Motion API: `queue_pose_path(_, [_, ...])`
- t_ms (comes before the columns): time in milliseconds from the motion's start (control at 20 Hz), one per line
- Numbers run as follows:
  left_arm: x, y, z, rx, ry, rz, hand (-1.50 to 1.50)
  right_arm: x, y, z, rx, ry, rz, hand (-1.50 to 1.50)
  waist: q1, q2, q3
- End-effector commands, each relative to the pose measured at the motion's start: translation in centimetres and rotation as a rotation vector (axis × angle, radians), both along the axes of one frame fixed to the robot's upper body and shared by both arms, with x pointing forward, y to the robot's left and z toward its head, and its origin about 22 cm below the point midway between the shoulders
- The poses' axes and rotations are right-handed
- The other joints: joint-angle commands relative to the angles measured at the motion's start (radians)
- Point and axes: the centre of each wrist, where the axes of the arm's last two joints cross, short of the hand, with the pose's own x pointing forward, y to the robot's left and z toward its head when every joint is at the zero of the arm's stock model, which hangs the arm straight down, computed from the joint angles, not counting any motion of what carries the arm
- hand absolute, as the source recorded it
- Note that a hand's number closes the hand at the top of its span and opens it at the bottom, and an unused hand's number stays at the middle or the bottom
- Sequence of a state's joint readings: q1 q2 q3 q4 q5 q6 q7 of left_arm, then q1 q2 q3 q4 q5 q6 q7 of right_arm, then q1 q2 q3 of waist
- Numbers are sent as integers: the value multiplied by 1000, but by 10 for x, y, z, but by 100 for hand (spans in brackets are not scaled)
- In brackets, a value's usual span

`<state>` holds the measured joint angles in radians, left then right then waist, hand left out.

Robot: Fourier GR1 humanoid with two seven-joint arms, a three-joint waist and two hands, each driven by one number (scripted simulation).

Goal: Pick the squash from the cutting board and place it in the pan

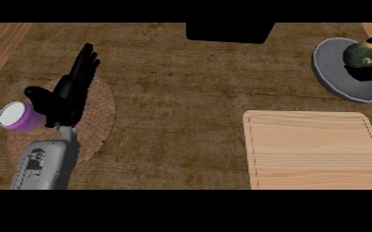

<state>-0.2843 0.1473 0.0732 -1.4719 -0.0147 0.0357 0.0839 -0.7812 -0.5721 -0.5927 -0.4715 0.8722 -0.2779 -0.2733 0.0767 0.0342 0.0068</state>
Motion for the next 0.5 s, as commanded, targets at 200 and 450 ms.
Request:
queue_pose_path(200, [-2,3,-6,20,-6,-3,0,-6,-9,-21,300,187,131,-150,12,8,2])
queue_pose_path(450, [2,-2,0,12,-12,-10,0,-8,0,-39,301,102,143,-150,10,6,2])
